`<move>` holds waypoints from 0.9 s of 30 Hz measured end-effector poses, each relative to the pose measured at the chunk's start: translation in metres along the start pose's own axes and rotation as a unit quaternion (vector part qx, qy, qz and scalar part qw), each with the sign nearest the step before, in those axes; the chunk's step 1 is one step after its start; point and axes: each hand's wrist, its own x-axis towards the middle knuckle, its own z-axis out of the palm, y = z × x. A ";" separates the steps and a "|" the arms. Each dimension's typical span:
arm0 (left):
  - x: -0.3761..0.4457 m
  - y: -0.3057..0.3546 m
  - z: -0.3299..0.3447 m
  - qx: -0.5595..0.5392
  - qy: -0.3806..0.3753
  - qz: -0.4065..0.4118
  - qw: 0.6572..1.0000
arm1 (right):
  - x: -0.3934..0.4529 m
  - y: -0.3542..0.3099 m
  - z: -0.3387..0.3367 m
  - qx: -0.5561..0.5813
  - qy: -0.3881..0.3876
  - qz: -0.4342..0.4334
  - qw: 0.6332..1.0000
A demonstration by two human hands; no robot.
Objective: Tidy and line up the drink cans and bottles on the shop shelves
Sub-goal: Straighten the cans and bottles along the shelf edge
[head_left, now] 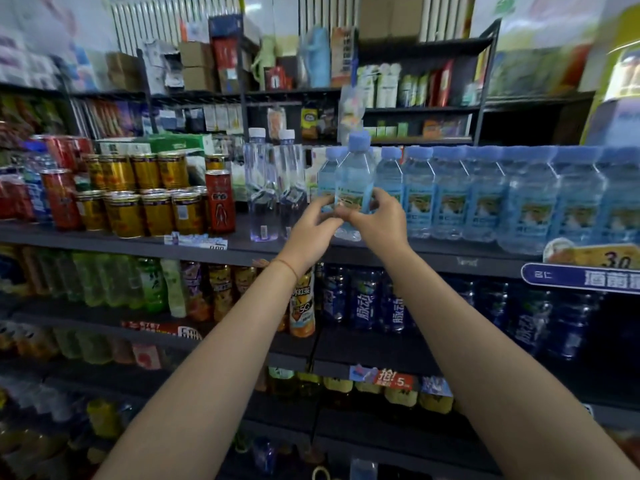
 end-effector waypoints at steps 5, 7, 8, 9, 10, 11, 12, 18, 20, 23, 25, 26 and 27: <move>0.014 -0.019 -0.002 0.061 -0.001 -0.029 0.998 | 0.013 0.017 0.015 -0.052 -0.024 0.035 0.998; 0.020 -0.026 -0.006 0.071 -0.004 -0.037 0.997 | 0.019 0.018 0.024 -0.063 -0.028 0.037 0.997; 0.023 -0.029 -0.008 0.074 -0.006 -0.042 0.996 | 0.021 0.017 0.027 -0.073 -0.030 0.038 0.996; 0.026 -0.031 -0.010 0.075 -0.008 -0.043 0.996 | 0.023 0.015 0.031 -0.084 -0.031 0.037 0.995; 0.029 -0.034 -0.012 0.073 -0.007 -0.044 0.996 | 0.024 0.015 0.034 -0.095 -0.027 0.037 0.994; 0.032 -0.036 -0.014 0.071 -0.006 -0.042 0.997 | 0.024 0.014 0.036 -0.106 -0.020 0.035 0.994; 0.034 -0.038 -0.015 0.066 -0.001 -0.039 0.997 | 0.023 0.014 0.039 -0.120 -0.010 0.030 0.992; 0.038 -0.043 -0.006 0.074 0.024 -0.013 0.997 | 0.015 0.024 0.037 -0.209 0.034 -0.012 0.977; 0.038 -0.039 0.006 0.092 0.010 0.004 0.996 | 0.013 0.029 0.024 -0.235 0.058 -0.011 0.970; 0.037 -0.026 0.035 0.116 -0.018 0.019 0.993 | 0.008 0.039 -0.007 -0.263 0.077 -0.002 0.962; 0.035 -0.017 0.062 0.116 -0.032 0.023 0.992 | 0.003 0.047 -0.035 -0.267 0.084 0.000 0.960; 0.034 -0.012 0.076 0.116 -0.039 0.021 0.992 | 0.001 0.052 -0.050 -0.266 0.088 0.000 0.960; 0.031 -0.008 0.091 0.118 -0.046 0.019 0.992 | -0.001 0.056 -0.064 -0.265 0.092 -0.001 0.960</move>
